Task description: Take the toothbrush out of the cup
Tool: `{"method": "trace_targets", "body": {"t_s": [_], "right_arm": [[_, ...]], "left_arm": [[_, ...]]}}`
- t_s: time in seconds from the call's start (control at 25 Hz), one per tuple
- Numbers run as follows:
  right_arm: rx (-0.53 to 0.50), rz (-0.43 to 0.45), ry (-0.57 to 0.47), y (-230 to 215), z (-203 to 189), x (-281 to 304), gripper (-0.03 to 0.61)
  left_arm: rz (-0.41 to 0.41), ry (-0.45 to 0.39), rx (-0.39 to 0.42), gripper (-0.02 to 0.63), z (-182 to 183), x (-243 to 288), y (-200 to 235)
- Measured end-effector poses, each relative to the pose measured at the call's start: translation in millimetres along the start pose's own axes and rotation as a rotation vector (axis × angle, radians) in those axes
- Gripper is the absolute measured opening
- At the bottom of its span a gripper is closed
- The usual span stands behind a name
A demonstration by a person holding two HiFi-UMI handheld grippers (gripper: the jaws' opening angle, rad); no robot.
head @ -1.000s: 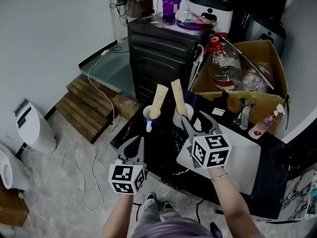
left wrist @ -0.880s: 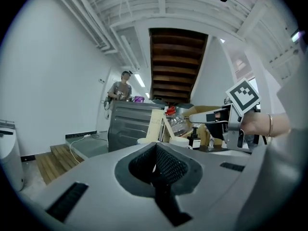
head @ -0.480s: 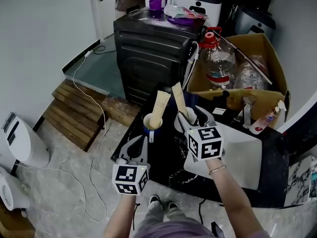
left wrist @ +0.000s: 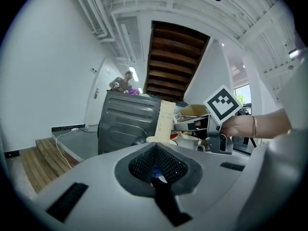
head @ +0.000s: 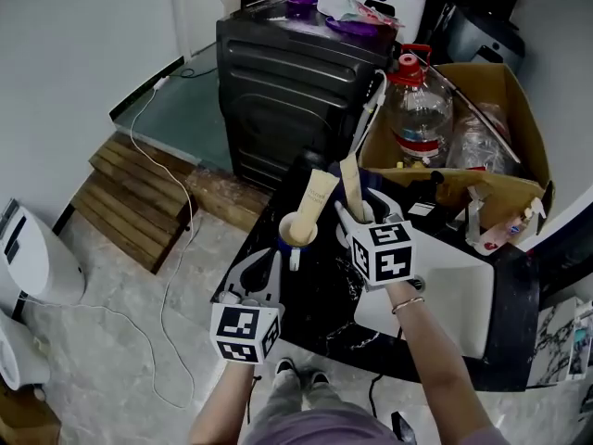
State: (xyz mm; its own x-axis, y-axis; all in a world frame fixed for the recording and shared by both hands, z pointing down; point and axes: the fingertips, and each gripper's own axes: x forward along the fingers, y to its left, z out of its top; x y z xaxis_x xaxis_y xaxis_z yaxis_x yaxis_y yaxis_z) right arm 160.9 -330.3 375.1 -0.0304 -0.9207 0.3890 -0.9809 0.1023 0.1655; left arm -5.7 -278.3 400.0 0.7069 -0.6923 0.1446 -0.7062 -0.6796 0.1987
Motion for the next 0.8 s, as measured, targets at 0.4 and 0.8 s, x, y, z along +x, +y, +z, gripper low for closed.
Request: {"method": "trace_targets", "body": {"t_s": [0.4,0.8], "right_arm": [[-0.063,-0.068,0.058,0.4,-0.3,16.5,0.204],[-0.094,-0.128,0.063,-4.6,-1.8,7.9,0.095]], "left_arm": [[-0.014,0.015,-0.027,0.000,-8.0,2.6,14.6],[-0.035,0.020,-0.029,0.000,-12.2,2.8,8.7]]}}
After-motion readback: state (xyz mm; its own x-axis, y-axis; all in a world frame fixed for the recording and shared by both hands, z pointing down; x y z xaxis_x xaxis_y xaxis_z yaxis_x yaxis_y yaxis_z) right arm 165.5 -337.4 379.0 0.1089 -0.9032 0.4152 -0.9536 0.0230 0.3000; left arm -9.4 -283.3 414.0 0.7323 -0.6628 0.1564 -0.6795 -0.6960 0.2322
